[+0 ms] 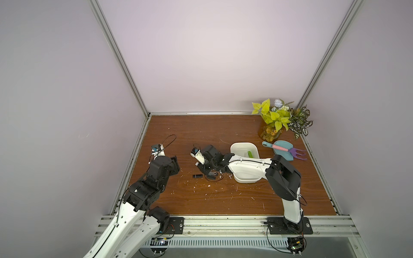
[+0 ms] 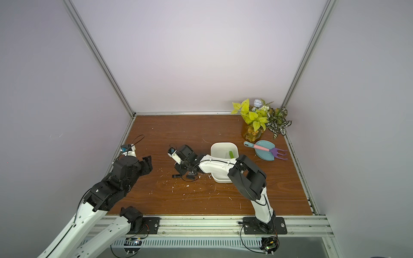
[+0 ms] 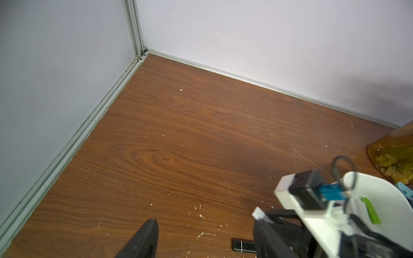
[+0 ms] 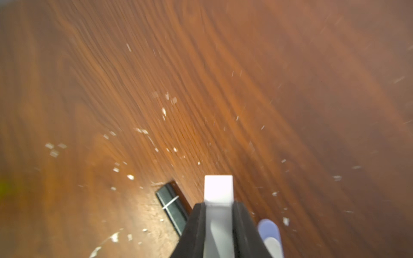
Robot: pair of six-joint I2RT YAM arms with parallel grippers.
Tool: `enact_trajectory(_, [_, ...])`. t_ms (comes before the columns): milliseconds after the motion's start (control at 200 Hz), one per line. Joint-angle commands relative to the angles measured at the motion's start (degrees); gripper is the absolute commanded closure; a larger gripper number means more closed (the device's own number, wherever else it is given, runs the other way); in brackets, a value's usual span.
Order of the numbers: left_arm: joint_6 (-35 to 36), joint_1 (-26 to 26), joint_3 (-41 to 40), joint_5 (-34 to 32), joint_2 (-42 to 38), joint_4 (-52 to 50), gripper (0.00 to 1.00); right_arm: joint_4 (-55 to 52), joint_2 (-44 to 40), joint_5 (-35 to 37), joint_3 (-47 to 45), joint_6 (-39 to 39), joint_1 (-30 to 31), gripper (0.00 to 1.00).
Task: Put the usb flash drive into the storage box
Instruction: Pick up the USB flash from the center of the board, then place the USB flash in the storage box.
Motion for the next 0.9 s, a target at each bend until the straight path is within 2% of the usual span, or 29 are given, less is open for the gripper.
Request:
enact_trajectory(0, [0.3,-0.6,-0.5,-0.4,-0.2,-0.2,0.33,0.3,-8.3,2.4,-0.6,1.9,-0.7,0.93])
enact_trajectory(95, [0.4,-0.5,-0.5,-0.2,-0.2,-0.2,0.33,-0.7,-14.3,5.7,-4.1,3.4,-2.8,0.94])
enact_trajectory(210, [0.5,-0.6,-0.5,0.2,-0.5,-0.1,0.33,-0.9,-22.9,8.7,-12.3,8.3,-8.6,0.94])
enact_trajectory(325, [0.7,-0.6,-0.7,0.3,-1.0,0.2,0.33,-0.9,-32.2,9.8,-22.9,14.0,-15.7,0.94])
enact_trajectory(450, [0.8,-0.6,-0.7,0.5,-0.6,0.3,0.33,-3.3,-39.0,10.1,-30.8,16.8,-19.5,0.94])
enact_trajectory(615, [1.6,-0.6,-0.7,1.4,1.5,0.9,0.33,-6.7,-40.1,12.4,-35.5,20.4,-20.5,0.93])
enact_trajectory(896, [2.5,0.2,-0.4,2.8,4.3,1.2,0.33,-5.7,-33.0,12.3,-36.7,24.0,-20.7,0.93])
